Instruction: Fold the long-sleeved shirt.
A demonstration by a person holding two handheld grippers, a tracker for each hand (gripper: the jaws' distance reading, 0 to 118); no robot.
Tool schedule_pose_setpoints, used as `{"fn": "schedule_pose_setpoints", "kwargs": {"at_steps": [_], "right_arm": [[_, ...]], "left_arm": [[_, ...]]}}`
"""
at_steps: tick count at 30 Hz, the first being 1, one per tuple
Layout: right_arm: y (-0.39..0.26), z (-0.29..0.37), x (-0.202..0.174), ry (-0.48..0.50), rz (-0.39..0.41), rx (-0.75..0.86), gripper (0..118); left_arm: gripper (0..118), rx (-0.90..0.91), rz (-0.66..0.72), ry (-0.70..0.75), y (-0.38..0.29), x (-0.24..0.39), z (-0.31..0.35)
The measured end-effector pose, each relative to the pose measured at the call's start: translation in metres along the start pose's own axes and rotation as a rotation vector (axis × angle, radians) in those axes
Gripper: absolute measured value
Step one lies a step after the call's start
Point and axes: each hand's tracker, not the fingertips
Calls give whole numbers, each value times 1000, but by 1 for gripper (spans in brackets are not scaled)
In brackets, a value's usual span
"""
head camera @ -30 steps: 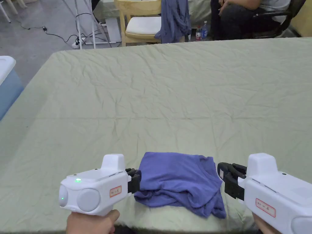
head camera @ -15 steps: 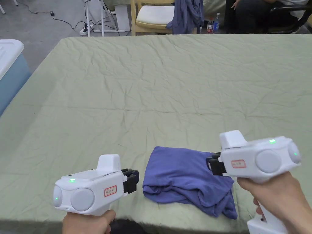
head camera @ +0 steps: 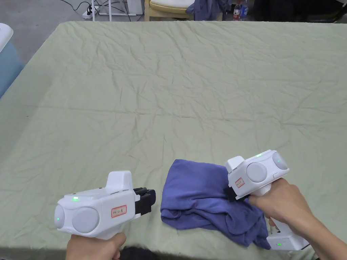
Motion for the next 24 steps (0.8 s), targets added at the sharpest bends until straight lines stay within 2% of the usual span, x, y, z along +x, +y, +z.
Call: {"fn": "schedule_pose_setpoints", "kwargs": {"at_steps": [1, 2, 3, 4, 5, 6, 8, 10, 12, 14, 15, 18, 20, 22, 24], "right_arm": [[0, 0, 0, -1, 5, 1, 0], [-2, 3, -1, 0, 6, 4, 0], [-3, 3, 0, 2, 3, 7, 0], [-4, 3, 0, 4, 2, 11, 0], [-4, 3, 0, 5, 1, 14, 0], [-5, 3, 1, 7, 3, 16, 0], [-5, 3, 2, 13, 1, 19, 0], [-5, 2, 3, 20, 0, 20, 0], [-5, 1, 4, 24, 1, 22, 0], [-5, 0, 5, 30, 2, 26, 0], [-6, 0, 6, 35, -4, 28, 0], [-9, 0, 11, 57, -28, 40, 0], [-10, -1, 12, 63, -31, 45, 0], [-9, -1, 12, 66, -31, 45, 0], [-9, -1, 12, 66, -29, 45, 0]], "left_arm": [[0, -10, 22, -51, 4, -3, -4], [6, -15, 53, -100, 8, -7, -8], [19, -11, 70, -124, 13, -14, -15], [58, -28, 74, -171, 17, -21, -24], [82, -69, 67, -189, 22, -26, -32], [95, -101, 55, -230, 25, -33, -41], [94, -75, 42, -250, 29, -45, -55], [94, -74, 147, -308, 35, -66, -73], [94, -138, 281, -447, 39, -88, -94], [94, -215, 318, -436, 40, -99, -115], [94, -257, 306, -413, 38, -101, -126], [95, -248, 284, -539, 42, -97, -135], [95, -268, 283, -533, 48, -90, -142], [95, -298, 193, -534, 52, -78, -151], [95, -313, 205, -582, 53, -70, -163]]}}
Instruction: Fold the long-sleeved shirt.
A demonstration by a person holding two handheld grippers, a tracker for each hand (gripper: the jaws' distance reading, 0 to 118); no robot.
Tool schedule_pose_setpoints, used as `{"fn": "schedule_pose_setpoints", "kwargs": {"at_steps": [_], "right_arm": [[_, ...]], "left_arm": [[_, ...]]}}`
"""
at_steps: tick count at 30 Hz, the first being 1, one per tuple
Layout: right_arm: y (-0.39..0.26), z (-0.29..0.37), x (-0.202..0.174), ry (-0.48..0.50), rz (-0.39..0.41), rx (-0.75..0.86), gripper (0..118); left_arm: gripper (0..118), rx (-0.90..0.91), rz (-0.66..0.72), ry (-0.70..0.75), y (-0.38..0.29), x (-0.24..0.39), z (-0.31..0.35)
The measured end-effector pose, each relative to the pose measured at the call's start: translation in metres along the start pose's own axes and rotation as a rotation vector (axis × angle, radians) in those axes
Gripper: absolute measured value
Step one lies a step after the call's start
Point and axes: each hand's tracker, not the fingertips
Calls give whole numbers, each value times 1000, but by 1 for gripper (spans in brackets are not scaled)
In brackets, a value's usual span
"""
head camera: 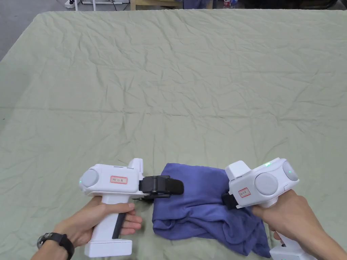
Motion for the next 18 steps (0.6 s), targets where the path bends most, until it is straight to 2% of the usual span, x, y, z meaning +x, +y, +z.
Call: {"fn": "schedule_pose_setpoints", "kwargs": {"at_steps": [3, 7, 9, 11, 12, 14, 18], "right_arm": [[-1, -1, 1, 4, -3, 6, 0], [-2, -2, 7, 24, -29, 11, 0], [-2, -3, 6, 25, -26, 13, 0], [-2, -3, 5, 21, -21, 16, 0], [-3, -3, 4, 21, -20, 21, 0], [-4, -3, 2, 16, -18, 25, 0], [-9, -1, 3, 16, -18, 53, 0]], "left_arm": [[95, -42, 41, -87, 6, 5, -33], [94, -70, -50, -47, 5, 18, -43], [81, -73, -47, 15, 6, 17, -38], [39, -63, -39, 123, 5, 16, -34], [30, -66, -34, 115, 3, 15, -34], [26, -61, -11, 70, -1, 12, -34], [24, -34, -50, 129, -9, 24, -36]]}}
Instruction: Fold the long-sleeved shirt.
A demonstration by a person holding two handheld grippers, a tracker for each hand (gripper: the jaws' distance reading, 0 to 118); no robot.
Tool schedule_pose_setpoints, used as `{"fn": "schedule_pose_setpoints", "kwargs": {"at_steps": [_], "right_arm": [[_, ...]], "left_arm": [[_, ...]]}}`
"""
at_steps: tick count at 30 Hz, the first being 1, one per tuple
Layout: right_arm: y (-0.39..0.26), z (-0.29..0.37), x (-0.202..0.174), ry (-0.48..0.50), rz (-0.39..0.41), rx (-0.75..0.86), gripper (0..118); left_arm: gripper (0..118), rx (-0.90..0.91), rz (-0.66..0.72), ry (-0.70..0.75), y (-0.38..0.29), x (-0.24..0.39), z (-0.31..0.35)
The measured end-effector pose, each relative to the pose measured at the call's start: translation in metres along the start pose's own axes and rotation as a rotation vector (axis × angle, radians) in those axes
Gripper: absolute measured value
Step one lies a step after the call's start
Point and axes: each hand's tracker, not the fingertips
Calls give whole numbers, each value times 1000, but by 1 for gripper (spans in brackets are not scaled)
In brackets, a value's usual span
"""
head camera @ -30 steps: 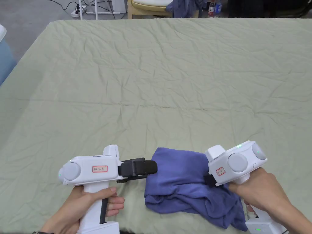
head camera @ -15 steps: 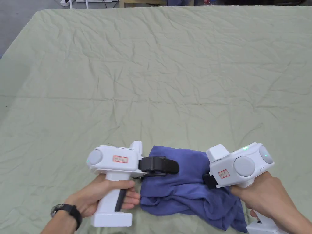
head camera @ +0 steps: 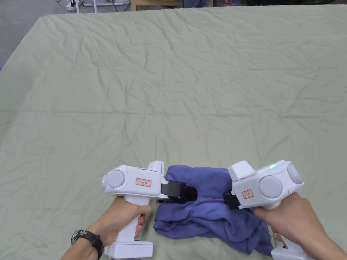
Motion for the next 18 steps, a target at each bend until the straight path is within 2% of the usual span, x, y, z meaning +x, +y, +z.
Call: {"fn": "schedule_pose_setpoints", "kwargs": {"at_steps": [2, 5, 6, 8, 10, 12, 17, 18], "right_arm": [[-2, 5, 3, 14, -35, 26, 0], [-8, 41, -5, -63, 21, 197, 0], [-11, 56, -8, -61, 26, 227, 0], [-20, 82, -11, -54, -3, 260, 0], [-36, 110, -17, -93, -7, 351, 0], [-52, 128, -21, -83, -41, 376, 0], [-67, 140, -28, -99, -21, 406, 0], [-67, 141, -28, -96, -23, 404, 0]], "left_arm": [[23, 8, -6, 26, -3, 5, 0], [23, 17, -19, 47, -6, 11, 3], [23, 24, -21, 58, -8, 13, 3], [23, 34, -38, 81, -10, 17, 3], [23, 40, -30, 105, -11, 22, 2], [23, 45, -50, 134, -15, 31, 2], [23, 49, -73, 170, -16, 38, 4], [23, 70, -124, 198, -17, 41, 6]]}}
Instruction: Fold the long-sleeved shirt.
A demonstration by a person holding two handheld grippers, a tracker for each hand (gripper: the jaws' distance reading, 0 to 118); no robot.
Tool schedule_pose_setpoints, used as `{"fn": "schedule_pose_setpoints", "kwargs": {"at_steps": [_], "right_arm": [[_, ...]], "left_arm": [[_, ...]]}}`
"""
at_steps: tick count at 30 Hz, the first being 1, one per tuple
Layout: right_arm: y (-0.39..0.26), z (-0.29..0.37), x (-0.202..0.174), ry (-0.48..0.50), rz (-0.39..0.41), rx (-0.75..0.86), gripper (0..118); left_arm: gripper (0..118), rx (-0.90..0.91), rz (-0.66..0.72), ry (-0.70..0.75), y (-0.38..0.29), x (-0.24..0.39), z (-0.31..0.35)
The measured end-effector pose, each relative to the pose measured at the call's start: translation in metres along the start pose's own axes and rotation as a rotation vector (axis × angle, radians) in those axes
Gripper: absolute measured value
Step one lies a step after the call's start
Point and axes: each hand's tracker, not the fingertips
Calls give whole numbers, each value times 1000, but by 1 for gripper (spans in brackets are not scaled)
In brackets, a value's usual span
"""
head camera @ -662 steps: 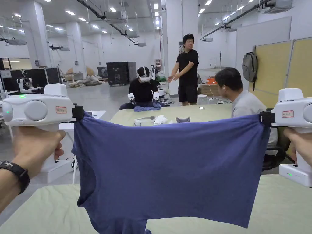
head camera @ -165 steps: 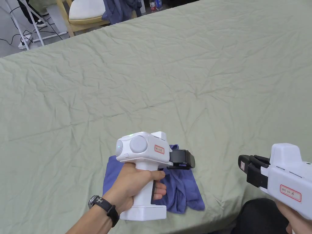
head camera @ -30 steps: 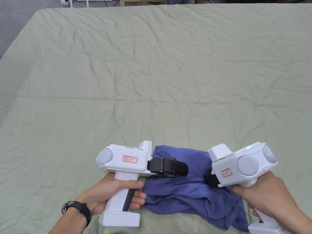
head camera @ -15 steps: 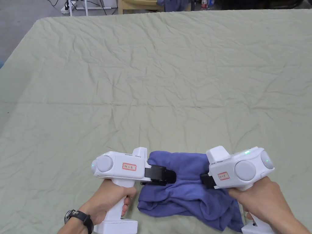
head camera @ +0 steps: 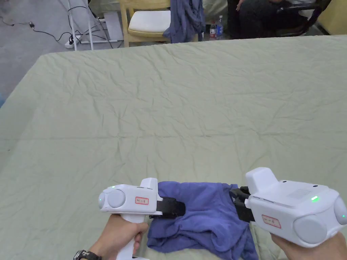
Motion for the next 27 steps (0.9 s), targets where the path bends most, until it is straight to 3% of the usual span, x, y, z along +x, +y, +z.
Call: {"fn": "schedule_pose_setpoints", "kwargs": {"at_steps": [5, 9, 27], "right_arm": [[7, 0, -11, 7, 13, 1, 0], [20, -8, -33, 6, 70, 4, 0], [107, -100, -192, 269, 271, 3, 0]], "left_arm": [[23, -8, -20, 14, 1, -3, 17], [22, 3, 2, 49, 1, -30, 45], [22, 22, 111, 359, 4, -206, 235]]}}
